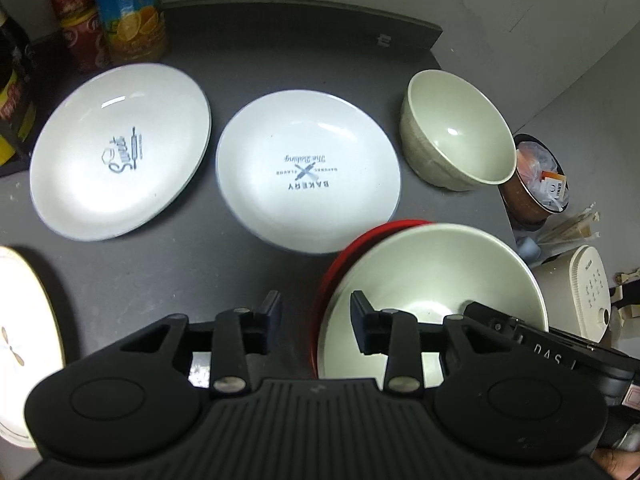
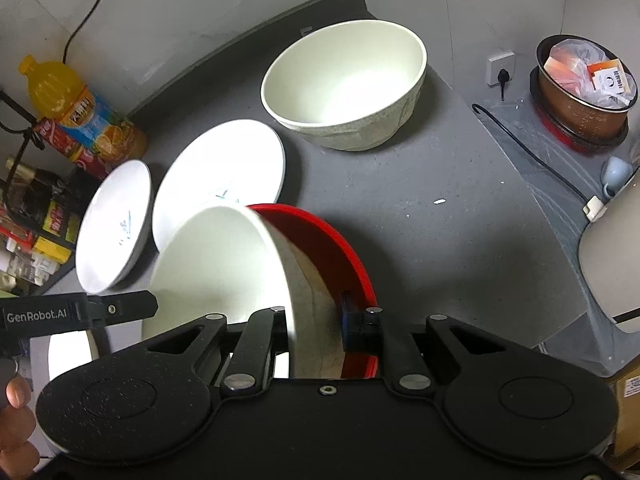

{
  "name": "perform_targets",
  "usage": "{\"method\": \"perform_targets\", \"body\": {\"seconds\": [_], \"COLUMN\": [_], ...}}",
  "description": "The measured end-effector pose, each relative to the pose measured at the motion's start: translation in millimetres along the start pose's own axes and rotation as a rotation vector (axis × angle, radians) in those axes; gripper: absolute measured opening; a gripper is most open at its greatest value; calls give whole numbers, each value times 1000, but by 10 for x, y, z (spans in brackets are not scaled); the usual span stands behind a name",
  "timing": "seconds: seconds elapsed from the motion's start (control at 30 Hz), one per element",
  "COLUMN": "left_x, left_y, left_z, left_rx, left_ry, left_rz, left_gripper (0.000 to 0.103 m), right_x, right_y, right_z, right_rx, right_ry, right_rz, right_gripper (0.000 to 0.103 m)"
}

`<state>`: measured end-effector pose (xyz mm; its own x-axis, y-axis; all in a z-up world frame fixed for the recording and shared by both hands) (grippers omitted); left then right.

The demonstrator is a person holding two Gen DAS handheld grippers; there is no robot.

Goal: Organize plates and bowls

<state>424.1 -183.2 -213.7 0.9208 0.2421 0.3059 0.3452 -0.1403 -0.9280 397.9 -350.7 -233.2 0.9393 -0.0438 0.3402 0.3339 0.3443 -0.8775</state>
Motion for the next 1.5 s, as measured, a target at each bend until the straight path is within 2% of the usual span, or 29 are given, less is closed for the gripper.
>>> {"method": "perform_targets", "body": {"seconds": [0.1,0.27,0.37,0.47,0.67,0.73,0.77,0.83,1.13,1.23,1.3,1.37,1.43,1.5], "left_x": [-31,-48,-45,-50,-32,-9,6,26,163,231,280,343,413,495], "left_y": [46,84,90,118,117,101,92,83,38,36,44,70,107,149], "left_z": [-11,-36,-41,-27,-76,-107,-123,-152,-284,-323,-364,-402,-428,-456], "left_rx": [7,10,16,24,35,42,46,47,55,53,49,48,45,33], "left_ry": [2,3,8,4,5,11,12,13,50,53,61,73,76,78], "left_rz": [17,27,24,29,23,16,10,4,-23,-31,-34,-36,-34,-35], "left_gripper": [36,36,36,39,42,44,45,46,51,52,52,53,53,53], "right_x": [8,-14,-20,44,133,128,119,94,128,171,224,280,343,417], "right_y": [-31,-100,-166,-247,-361,-363,-351,-316,-348,-368,-387,-395,-384,-369], "right_z": [39,70,92,69,-27,-66,-90,-147,-255,-289,-309,-315,-333,-372], "right_rx": [-7,-9,25,36,28,24,27,31,42,48,46,36,31,24], "right_ry": [-29,-52,-56,-45,-63,-79,-84,-68,-8,12,23,24,29,48], "right_rz": [0,21,22,2,-39,-42,-39,-25,-67,-84,-106,-132,-144,-158], "right_gripper": [33,39,50,53,53,46,34,25,26,32,48,54,56,63]}}
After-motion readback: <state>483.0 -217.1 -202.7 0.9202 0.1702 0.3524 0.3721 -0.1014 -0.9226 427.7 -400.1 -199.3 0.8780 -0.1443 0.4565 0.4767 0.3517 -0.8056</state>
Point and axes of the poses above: each gripper's, at about its wrist camera, not at the fingertips, and y roughly the way its jaws point, z to its left, x to its top, the point moved 8 cm from there along y, roughly the way its jaws point, and after that the axes turned 1 degree about y, right-handed, at the moved point
